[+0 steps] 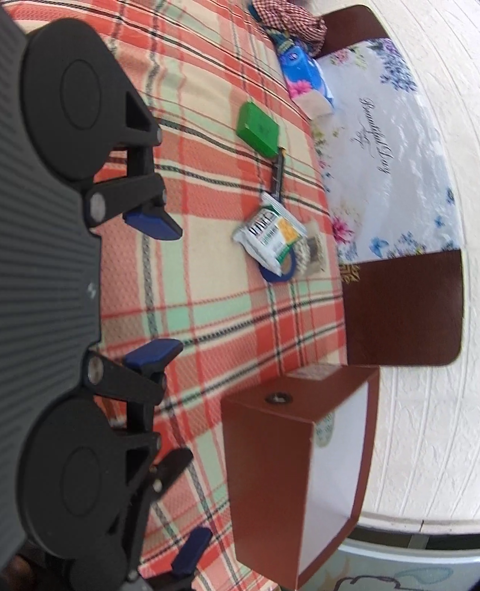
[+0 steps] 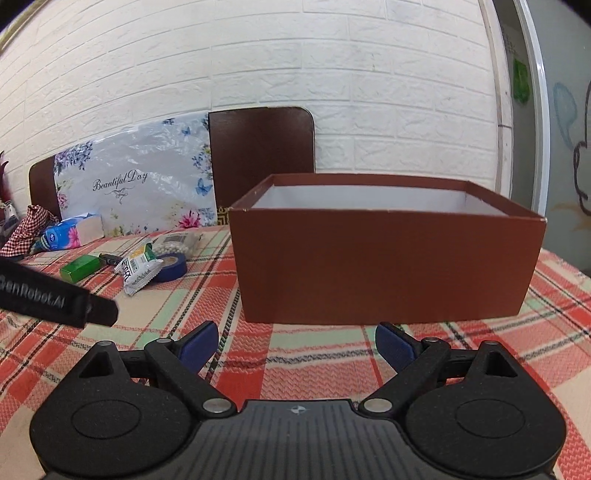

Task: Organize objects
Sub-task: 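Withdraw the left gripper from the box back over the table, then move the right gripper to the green block and grasp it, then lift the green block with the right gripper and carry it toward the box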

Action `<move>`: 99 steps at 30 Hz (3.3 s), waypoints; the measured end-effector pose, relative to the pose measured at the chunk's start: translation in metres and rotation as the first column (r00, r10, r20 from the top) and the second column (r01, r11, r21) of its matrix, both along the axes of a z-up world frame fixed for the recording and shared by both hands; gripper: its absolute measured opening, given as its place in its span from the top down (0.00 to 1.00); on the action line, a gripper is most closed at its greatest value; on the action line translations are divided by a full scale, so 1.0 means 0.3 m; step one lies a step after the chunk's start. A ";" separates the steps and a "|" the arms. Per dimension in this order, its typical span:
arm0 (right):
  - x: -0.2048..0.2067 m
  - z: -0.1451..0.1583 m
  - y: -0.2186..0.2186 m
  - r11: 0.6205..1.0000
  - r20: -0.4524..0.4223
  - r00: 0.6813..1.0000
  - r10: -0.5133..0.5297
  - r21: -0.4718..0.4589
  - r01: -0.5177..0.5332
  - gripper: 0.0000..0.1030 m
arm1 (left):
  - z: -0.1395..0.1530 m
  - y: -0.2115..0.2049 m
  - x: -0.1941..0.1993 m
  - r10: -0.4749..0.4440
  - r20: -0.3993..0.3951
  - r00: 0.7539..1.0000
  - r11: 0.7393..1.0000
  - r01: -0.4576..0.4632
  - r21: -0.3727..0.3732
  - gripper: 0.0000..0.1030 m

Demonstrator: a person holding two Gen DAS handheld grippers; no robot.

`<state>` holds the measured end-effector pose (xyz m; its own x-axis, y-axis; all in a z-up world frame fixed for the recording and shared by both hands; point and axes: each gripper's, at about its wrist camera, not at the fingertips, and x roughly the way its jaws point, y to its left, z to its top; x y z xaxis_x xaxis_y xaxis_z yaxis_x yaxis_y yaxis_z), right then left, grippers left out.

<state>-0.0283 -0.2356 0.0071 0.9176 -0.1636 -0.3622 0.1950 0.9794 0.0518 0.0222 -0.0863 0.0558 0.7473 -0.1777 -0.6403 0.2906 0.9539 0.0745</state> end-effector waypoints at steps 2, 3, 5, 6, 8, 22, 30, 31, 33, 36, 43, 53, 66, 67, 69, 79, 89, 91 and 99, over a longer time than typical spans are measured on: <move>0.001 -0.005 0.001 1.000 -0.013 1.000 0.004 -0.002 -0.004 0.11 | -0.023 0.026 0.010 0.019 -0.015 1.000 1.000 -0.019 0.003 0.40; 0.002 -0.006 0.005 1.000 -0.017 1.000 0.006 -0.008 -0.006 0.11 | -0.034 0.037 0.016 0.029 -0.023 0.999 1.000 -0.029 0.004 0.40; 0.007 -0.011 0.014 1.000 -0.025 1.000 0.011 -0.024 -0.011 0.11 | -0.053 0.057 0.027 0.045 -0.039 0.998 0.999 -0.045 0.004 0.40; 0.015 -0.016 0.012 0.999 -0.032 0.999 0.014 -0.031 -0.015 0.11 | -0.061 0.067 0.032 0.052 -0.047 0.998 0.999 -0.052 0.004 0.40; 0.021 -0.021 0.019 0.999 -0.046 0.999 0.016 -0.038 -0.018 0.11 | -0.074 0.083 0.039 0.062 -0.057 0.996 0.998 -0.062 0.004 0.40; 0.039 -0.032 0.030 0.998 -0.100 0.995 0.029 -0.052 -0.034 0.11 | -0.137 0.176 0.072 0.122 -0.073 0.990 0.992 -0.122 0.002 0.31; 0.048 -0.037 0.059 0.995 -0.136 0.990 0.027 -0.090 -0.039 0.11 | -0.151 0.247 0.101 0.171 -0.050 0.984 0.985 -0.172 -0.005 0.25; 0.049 -0.038 0.067 0.994 -0.140 0.990 0.029 -0.101 -0.043 0.11 | -0.153 0.254 0.106 0.176 -0.044 0.983 0.984 -0.176 -0.005 0.24; 0.053 -0.039 0.076 0.991 -0.147 0.988 0.039 -0.124 -0.057 0.11 | -0.159 0.268 0.115 0.185 -0.033 0.982 0.983 -0.186 -0.003 0.19; 0.054 -0.041 0.110 0.986 -0.161 0.985 0.068 -0.138 -0.091 0.11 | -0.169 0.293 0.128 0.192 -0.014 0.981 0.981 -0.192 -0.006 0.14; 0.075 -0.047 0.224 0.952 -0.200 0.964 0.175 -0.215 -0.217 0.11 | -0.180 0.441 0.205 0.244 0.062 0.968 0.968 -0.246 0.038 0.10; 0.242 -0.034 0.441 0.891 -0.235 0.899 0.371 -0.185 -0.416 0.24 | -0.192 0.782 0.299 0.479 0.030 0.877 0.867 -0.468 -0.172 0.04; 0.654 -0.002 0.781 0.803 -0.183 0.830 0.528 -0.213 -0.557 0.18 | -0.189 0.853 0.264 0.598 0.041 0.801 0.763 -0.552 -0.336 0.04; 0.686 -0.001 0.795 0.802 -0.182 0.830 0.527 -0.217 -0.557 0.17 | -0.188 0.847 0.266 0.592 0.046 0.805 0.769 -0.546 -0.333 0.04; 0.761 0.002 0.808 0.814 -0.185 0.838 0.514 -0.205 -0.544 0.17 | -0.191 0.845 0.267 0.588 0.048 0.807 0.771 -0.543 -0.333 0.04; 0.877 -0.019 0.804 0.812 -0.183 0.806 0.562 -0.060 -0.580 0.37 | -0.193 0.827 0.277 0.582 0.062 0.811 0.785 -0.539 -0.304 0.04; 0.788 -0.010 0.744 0.836 -0.184 0.830 0.527 -0.065 -0.545 0.37 | -0.196 0.810 0.290 0.587 0.060 0.807 0.790 -0.555 -0.258 0.04; 0.727 -0.012 0.710 0.837 -0.184 0.830 0.527 -0.054 -0.544 0.37 | -0.196 0.806 0.292 0.586 0.060 0.808 0.793 -0.557 -0.246 0.04; 0.397 -0.018 0.524 0.828 -0.213 0.816 0.537 -0.051 -0.558 0.37 | -0.199 0.788 0.304 0.585 0.057 0.809 0.801 -0.565 -0.198 0.04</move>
